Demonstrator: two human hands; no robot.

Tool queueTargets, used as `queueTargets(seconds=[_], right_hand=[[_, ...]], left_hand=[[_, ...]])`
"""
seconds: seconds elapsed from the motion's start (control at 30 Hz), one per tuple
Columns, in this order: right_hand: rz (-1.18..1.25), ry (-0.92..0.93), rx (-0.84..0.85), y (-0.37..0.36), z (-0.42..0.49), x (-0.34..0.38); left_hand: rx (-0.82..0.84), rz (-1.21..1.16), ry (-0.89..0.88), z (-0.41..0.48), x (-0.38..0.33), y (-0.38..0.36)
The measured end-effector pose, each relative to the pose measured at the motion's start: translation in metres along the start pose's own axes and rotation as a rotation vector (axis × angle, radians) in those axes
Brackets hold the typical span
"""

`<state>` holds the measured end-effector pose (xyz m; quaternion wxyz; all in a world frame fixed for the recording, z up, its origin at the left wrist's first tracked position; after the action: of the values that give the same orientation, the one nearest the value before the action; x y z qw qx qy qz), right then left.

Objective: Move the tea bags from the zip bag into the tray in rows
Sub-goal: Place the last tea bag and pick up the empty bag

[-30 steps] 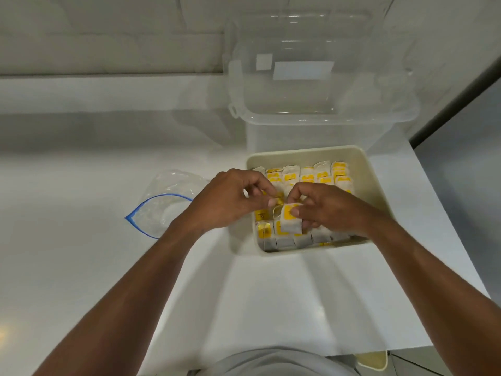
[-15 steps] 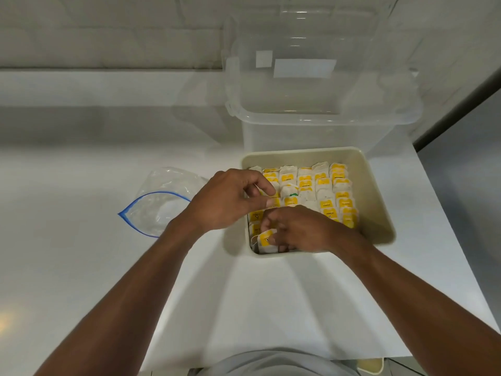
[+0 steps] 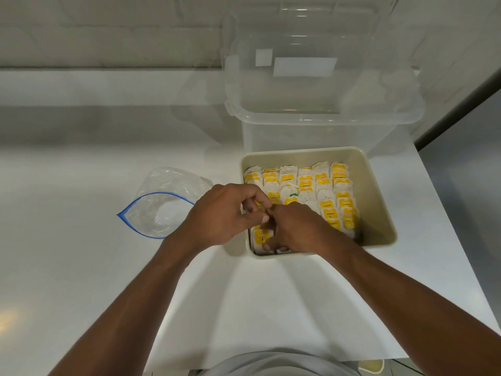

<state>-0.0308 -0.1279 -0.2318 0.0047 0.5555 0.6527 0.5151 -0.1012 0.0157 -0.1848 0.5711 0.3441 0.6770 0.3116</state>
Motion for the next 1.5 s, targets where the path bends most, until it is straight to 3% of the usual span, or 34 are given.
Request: queueTargets(seconds=[0.13,0.3,0.53,0.67,0.83,0.93,1.07,1.17,1.37,1.5], right_hand=[[0.086,-0.036,-0.003,0.002,0.001,-0.007],[0.032,-0.018,0.048,-0.006,0.006,-0.006],[0.019,-0.021,-0.004,0.007,-0.004,-0.006],[-0.148,-0.031,-0.009,0.003,-0.003,0.000],[0.004,-0.055,-0.183,0.022,-0.022,-0.004],[0.129,-0.109,-0.448,0.058,-0.054,-0.021],[0.001,-0.203,-0.820,0.098,-0.096,-0.062],[-0.108,-0.340,-0.739,0.094,-0.106,-0.089],[-0.104,-0.476,-0.635,0.092,-0.104,-0.102],[-0.218,-0.477,-0.729,0.095,-0.103,-0.080]], left_hand=[[-0.009,-0.033,0.011,-0.008,0.004,-0.003],[-0.030,-0.059,0.043,-0.010,0.004,-0.005],[-0.109,-0.104,0.082,-0.017,0.011,0.012],[-0.102,-0.051,0.082,-0.022,0.015,0.007],[-0.132,-0.108,0.244,-0.025,0.021,-0.008],[-0.146,-0.258,0.282,-0.025,0.022,-0.016],[-0.143,-0.410,0.363,-0.023,0.026,-0.022],[-0.131,-0.429,0.381,-0.021,0.025,-0.022],[-0.075,-0.448,0.346,-0.018,0.018,-0.024],[-0.133,-0.310,0.285,-0.024,0.024,-0.011]])
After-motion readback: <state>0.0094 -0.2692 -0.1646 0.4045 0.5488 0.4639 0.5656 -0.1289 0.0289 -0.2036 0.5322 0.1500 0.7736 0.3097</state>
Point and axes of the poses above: each hand's wrist, its own z-axis towards the middle knuckle, its own y-axis out of the back of the hand, x = y × z, the point moved 3 cm from there along z, towards the middle knuckle, and after that the axes turned 15 degrees about z, right-handed, at the moved point
